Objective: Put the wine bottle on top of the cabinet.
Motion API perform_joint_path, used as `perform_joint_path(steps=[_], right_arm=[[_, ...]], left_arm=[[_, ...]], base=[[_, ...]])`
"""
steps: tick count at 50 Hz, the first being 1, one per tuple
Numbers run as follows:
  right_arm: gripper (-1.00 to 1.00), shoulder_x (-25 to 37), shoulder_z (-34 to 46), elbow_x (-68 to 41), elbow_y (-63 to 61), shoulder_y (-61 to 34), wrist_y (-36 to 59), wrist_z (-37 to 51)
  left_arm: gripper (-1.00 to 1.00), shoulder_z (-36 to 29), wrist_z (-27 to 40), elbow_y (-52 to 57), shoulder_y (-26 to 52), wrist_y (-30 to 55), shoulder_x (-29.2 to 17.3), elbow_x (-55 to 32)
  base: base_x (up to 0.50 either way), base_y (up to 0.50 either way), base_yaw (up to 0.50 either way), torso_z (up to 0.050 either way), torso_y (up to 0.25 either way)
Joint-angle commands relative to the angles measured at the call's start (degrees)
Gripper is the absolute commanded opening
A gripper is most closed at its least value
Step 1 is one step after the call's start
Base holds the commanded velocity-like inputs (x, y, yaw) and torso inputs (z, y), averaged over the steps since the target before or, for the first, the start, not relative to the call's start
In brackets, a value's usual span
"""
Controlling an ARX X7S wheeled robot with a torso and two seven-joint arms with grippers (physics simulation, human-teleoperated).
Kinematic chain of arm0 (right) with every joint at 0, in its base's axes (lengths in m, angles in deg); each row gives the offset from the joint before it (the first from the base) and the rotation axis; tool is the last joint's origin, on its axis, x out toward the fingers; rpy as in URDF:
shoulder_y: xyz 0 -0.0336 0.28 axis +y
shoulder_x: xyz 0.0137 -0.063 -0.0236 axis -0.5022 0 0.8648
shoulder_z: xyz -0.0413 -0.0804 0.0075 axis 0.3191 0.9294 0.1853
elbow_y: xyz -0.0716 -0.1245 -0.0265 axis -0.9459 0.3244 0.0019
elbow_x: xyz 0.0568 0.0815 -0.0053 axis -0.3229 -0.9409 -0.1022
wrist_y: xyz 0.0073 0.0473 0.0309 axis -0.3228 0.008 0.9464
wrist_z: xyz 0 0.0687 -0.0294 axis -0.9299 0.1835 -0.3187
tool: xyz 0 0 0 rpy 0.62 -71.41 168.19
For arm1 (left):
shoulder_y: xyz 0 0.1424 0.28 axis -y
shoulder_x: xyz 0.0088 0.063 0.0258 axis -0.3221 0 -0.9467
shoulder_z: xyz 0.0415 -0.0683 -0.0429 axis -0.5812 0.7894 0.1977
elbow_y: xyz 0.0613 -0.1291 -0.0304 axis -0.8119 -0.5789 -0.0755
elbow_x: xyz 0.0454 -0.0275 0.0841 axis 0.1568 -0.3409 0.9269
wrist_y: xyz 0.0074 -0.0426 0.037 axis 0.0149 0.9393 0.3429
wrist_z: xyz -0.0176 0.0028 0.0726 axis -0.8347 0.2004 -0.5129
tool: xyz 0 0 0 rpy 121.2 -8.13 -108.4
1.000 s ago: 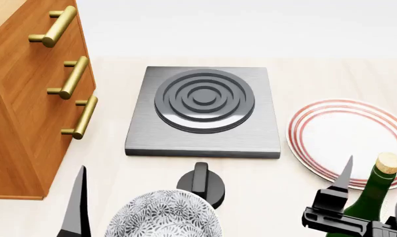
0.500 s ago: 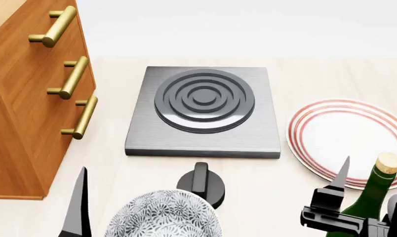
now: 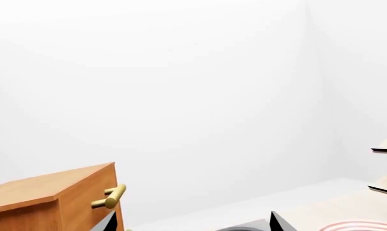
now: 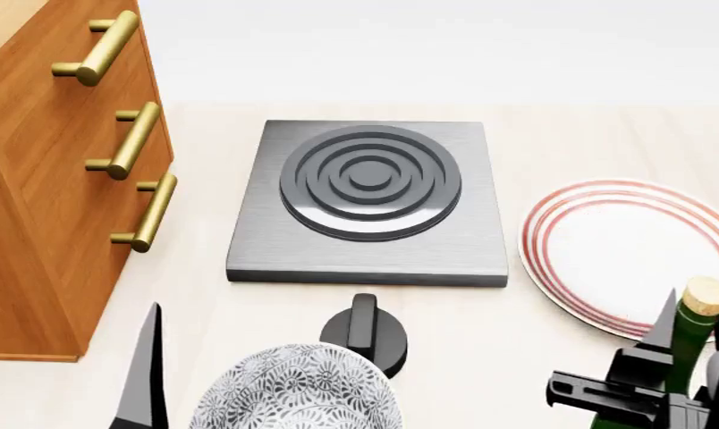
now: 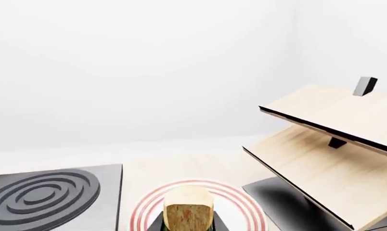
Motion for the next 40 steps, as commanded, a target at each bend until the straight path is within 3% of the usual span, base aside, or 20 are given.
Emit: perform_joint_path(steps=[1,13,40], right_arm=[[-1.0,-1.4,-1.7,0.5,0.5,0.5,-0.9,-1.1],[-1.0,-1.0,-1.6,0.3,-0.5,0.1,-0.5,-0.8],[-1.0,5.5,-2.7,-8.2,-14.4,-14.8,17.2,2.9]], left_arm=[[1.0,1.7,-1.3,0.0,0.0,-1.4,1.5,-0.2],[1.0,1.8,-1.5,0.0,-0.2,-1.5,1.5,-0.2],[1.0,1.0,-1.5,0.0,0.1,-0.6,1.5,0.1]], base=[[0.0,0.0,0.0,0.0,0.0],[0.0,0.0,0.0,0.0,0.0],[0.0,0.0,0.0,0.0,0.0]])
